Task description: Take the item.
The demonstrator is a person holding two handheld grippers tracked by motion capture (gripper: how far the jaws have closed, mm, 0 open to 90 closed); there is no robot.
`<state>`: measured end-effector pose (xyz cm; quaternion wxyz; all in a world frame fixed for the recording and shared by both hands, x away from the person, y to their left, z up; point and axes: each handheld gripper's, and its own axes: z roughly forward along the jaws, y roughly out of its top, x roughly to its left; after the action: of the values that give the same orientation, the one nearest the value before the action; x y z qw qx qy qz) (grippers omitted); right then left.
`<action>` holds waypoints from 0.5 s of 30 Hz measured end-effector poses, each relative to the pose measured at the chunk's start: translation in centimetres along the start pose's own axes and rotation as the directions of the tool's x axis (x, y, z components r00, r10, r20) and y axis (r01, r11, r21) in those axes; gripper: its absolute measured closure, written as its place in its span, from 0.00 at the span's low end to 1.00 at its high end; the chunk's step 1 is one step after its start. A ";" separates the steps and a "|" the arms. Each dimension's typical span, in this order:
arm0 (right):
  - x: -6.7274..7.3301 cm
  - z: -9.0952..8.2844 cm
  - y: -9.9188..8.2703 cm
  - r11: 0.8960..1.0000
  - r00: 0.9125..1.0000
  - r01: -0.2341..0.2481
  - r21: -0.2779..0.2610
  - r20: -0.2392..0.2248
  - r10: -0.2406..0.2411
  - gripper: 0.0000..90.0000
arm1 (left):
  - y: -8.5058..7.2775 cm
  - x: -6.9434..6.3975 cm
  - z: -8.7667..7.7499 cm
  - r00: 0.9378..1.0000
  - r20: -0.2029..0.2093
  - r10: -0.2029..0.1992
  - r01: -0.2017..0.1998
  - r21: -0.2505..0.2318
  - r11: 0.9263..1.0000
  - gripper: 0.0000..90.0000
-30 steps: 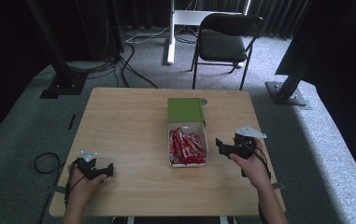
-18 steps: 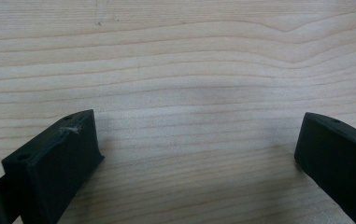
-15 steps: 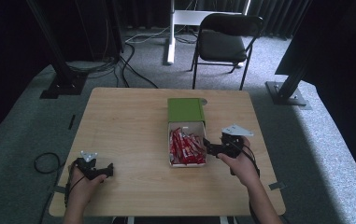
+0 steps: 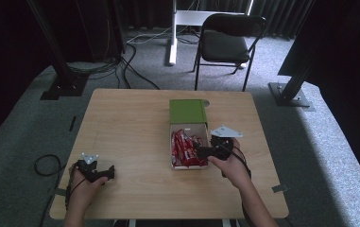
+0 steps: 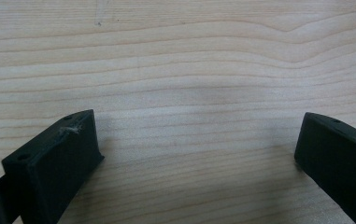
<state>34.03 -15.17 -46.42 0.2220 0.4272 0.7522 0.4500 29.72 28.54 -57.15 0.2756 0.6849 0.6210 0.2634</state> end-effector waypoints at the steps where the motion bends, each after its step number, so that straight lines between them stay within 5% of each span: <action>1: 0.1 0.1 0.0 1.000 1.000 0.002 0.001 -0.003 -0.002 0.17 | 0.0 0.0 0.0 1.000 0.000 0.000 0.000 0.000 1.000 0.01; 8: 1.2 0.7 0.0 1.000 1.000 0.021 0.004 -0.016 -0.021 0.19 | 0.0 0.0 0.0 1.000 0.000 0.002 -0.002 0.001 1.000 0.01; 15: 2.0 1.4 0.1 0.999 0.999 0.044 -0.001 -0.009 -0.044 0.31 | 0.0 0.0 0.0 1.000 0.000 0.002 -0.002 0.001 1.000 0.01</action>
<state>33.99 -12.78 -46.95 0.2284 0.4084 0.7623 0.4472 29.71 28.55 -57.14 0.2751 0.6854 0.6206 0.2636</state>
